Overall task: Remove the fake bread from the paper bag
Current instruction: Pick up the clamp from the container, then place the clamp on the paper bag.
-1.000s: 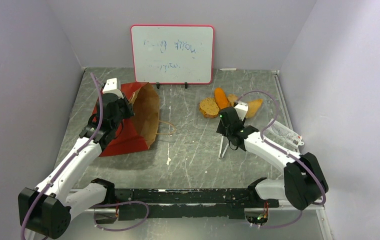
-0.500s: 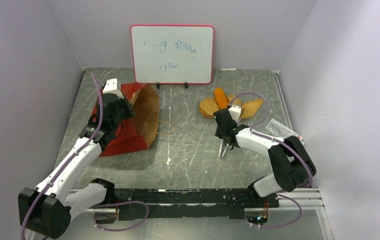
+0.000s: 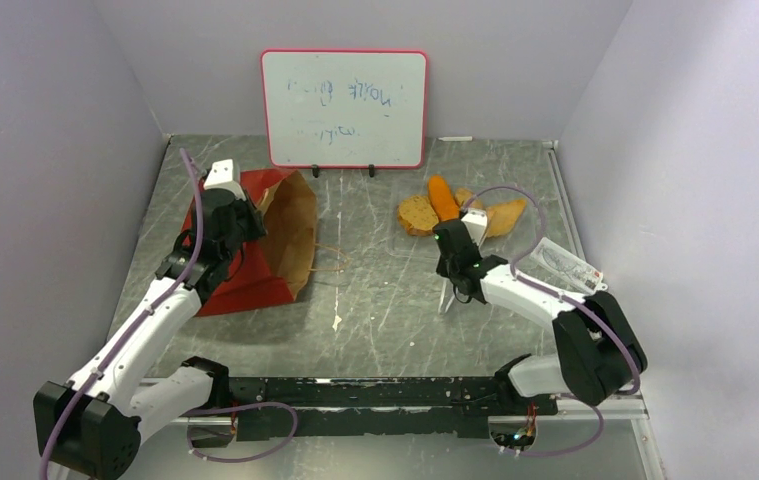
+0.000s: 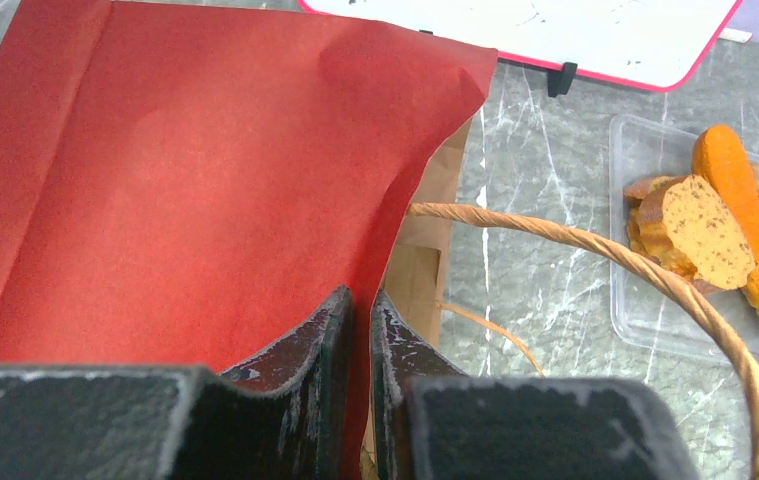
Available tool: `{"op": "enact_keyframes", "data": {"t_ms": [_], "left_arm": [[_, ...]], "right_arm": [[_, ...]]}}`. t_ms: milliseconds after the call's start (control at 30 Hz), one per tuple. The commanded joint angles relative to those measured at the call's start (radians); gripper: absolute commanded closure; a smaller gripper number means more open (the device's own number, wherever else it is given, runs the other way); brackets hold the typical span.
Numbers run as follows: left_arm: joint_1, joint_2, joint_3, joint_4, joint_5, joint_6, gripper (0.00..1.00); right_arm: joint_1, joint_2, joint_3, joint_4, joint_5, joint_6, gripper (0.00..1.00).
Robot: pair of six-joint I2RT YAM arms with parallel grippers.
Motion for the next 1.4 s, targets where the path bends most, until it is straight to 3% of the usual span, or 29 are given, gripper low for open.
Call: {"op": "enact_keyframes", "data": {"t_ms": [0, 200, 367, 633, 967, 1367], "left_arm": [[0.007, -0.032, 0.01, -0.028, -0.013, -0.002, 0.93], [0.006, -0.054, 0.013, -0.035, 0.017, 0.017, 0.93], [0.006, -0.075, -0.023, 0.011, 0.14, 0.052, 0.93], [-0.036, -0.08, -0.071, 0.085, 0.27, 0.134, 0.93], [-0.176, 0.053, -0.019, 0.153, 0.332, 0.343, 0.93], [-0.178, 0.119, 0.008, 0.217, 0.418, 0.523, 0.93]], "right_arm": [[0.013, -0.07, -0.007, -0.02, 0.04, -0.021, 0.98], [0.053, -0.14, 0.003, -0.059, 0.075, -0.034, 1.0], [0.152, -0.162, 0.043, -0.064, 0.096, -0.103, 1.0], [0.397, -0.099, 0.131, -0.095, 0.088, -0.194, 1.0], [0.651, -0.043, 0.173, -0.102, 0.081, -0.197, 1.0], [0.793, 0.063, 0.2, -0.048, 0.062, -0.182, 1.0]]}}
